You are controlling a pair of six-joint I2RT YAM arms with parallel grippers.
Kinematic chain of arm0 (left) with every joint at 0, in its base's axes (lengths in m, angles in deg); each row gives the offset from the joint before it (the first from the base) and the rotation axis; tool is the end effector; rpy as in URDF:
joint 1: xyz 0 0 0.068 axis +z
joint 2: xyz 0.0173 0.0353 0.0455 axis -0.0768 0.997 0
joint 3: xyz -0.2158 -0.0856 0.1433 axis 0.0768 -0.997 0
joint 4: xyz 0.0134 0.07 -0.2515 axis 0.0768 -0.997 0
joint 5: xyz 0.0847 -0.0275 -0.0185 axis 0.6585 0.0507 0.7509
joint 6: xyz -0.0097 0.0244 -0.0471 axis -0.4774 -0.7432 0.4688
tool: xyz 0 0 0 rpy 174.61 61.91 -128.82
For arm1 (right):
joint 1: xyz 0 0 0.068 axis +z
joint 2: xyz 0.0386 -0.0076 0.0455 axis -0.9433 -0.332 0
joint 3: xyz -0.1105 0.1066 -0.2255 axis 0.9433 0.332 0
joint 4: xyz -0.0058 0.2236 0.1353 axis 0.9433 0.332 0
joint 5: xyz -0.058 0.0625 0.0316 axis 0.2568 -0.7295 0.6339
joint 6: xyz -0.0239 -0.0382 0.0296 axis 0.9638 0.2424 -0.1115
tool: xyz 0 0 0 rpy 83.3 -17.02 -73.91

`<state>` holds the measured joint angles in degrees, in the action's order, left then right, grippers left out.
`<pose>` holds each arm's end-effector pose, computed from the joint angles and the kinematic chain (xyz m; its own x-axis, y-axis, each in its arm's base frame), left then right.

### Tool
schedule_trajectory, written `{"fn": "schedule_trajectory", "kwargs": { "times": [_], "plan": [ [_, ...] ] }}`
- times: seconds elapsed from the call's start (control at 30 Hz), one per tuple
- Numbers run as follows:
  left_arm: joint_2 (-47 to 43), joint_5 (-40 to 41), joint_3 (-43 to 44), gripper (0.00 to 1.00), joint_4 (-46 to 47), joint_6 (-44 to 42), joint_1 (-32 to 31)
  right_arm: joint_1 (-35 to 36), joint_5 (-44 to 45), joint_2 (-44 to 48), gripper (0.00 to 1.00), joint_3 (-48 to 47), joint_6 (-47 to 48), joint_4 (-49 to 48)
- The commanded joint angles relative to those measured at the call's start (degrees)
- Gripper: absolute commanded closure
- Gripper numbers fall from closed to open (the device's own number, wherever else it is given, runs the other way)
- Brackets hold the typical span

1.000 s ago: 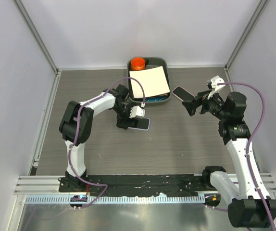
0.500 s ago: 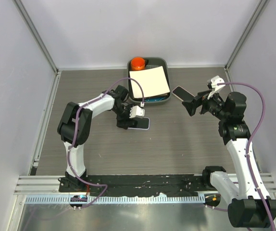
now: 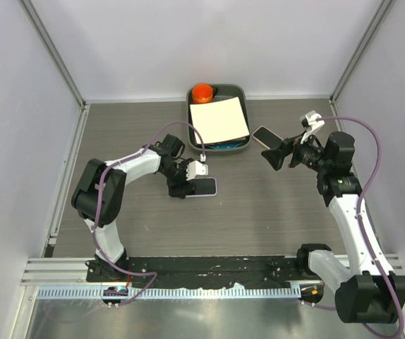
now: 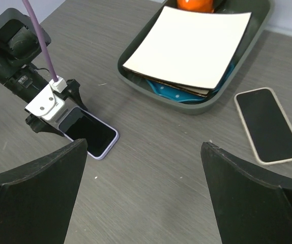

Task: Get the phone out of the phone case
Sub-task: Pick up the phone at the center of the board.

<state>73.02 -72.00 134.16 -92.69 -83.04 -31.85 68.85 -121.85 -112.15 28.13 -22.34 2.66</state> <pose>0.3054 -0.1770 0.1614 -0.0680 0.8473 -0.5268 0.9975 0.0690 -0.0176 0.2121 0.0162 0.3337 -0.2334 0.0050 -0.9724 -0.6035 0.7834 0.1488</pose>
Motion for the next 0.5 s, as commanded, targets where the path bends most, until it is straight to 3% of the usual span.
{"fn": "schedule_trajectory", "kwargs": {
  "times": [0.0,0.47],
  "plan": [
    [-4.5,-3.7,-4.1,1.00,1.0,4.4,-1.3,0.6,-5.1,-2.2,0.01,0.8,-6.0,-5.0],
    [-10.3,-2.8,-9.0,1.00,5.1,7.8,-3.2,6.5,-8.2,-12.8,0.03,3.6,-12.8,-12.0]
  ]
}}
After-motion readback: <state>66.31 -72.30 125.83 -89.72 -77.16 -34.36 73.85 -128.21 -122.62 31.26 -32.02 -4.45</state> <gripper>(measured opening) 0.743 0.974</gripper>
